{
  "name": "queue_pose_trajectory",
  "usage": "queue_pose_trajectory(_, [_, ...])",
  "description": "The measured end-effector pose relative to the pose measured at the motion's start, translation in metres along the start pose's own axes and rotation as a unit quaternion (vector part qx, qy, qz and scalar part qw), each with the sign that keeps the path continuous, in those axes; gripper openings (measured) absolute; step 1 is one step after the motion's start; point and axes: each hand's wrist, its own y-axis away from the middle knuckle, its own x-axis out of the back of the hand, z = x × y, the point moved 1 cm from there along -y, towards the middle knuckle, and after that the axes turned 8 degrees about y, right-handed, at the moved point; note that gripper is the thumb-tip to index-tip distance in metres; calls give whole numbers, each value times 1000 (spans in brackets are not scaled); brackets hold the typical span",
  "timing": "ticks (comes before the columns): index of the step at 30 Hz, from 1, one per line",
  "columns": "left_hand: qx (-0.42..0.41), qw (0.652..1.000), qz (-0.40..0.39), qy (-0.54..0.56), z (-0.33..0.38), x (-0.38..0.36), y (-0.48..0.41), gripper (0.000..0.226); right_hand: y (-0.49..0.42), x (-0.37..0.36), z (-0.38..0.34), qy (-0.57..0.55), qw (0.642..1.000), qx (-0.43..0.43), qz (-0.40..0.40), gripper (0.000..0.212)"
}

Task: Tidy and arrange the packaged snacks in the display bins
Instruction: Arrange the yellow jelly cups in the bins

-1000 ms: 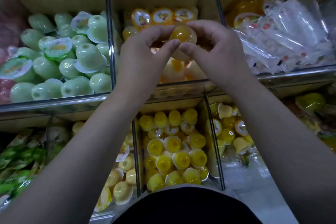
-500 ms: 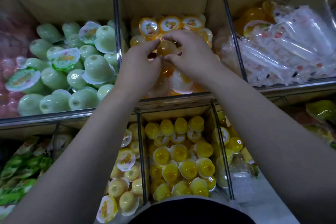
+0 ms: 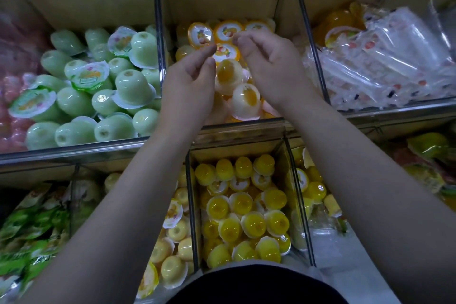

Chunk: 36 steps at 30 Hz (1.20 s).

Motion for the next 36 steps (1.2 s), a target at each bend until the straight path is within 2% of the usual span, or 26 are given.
queue_pose_trajectory(2, [-11,998,0,58,2,-2,7,35,7,3,-3,-54,998,-15,13,30])
queue_pose_trajectory(6, [2,985,-48,168,6,-12,25,47,28,8,-12,-166,985,-33,26,30])
queue_pose_trajectory(9, [10,974,-79,211,9,-22,37,53,44,13,-13,-216,975,-45,32,34])
queue_pose_trajectory(12, [20,970,-105,220,9,-31,49,48,59,20,-9,-210,975,-64,33,38])
queue_pose_trajectory(18, [26,965,-129,229,10,-50,71,55,86,42,3,-240,967,-78,40,54])
queue_pose_trajectory(24, [44,960,-140,239,9,-77,97,62,111,68,23,-291,951,-83,57,59])
queue_pose_trajectory(30, [65,956,-137,252,5,-111,118,56,127,95,48,-319,941,-96,53,57])
queue_pose_trajectory(36, [94,956,-126,248,-6,-143,135,63,147,124,84,-314,939,-123,58,48])
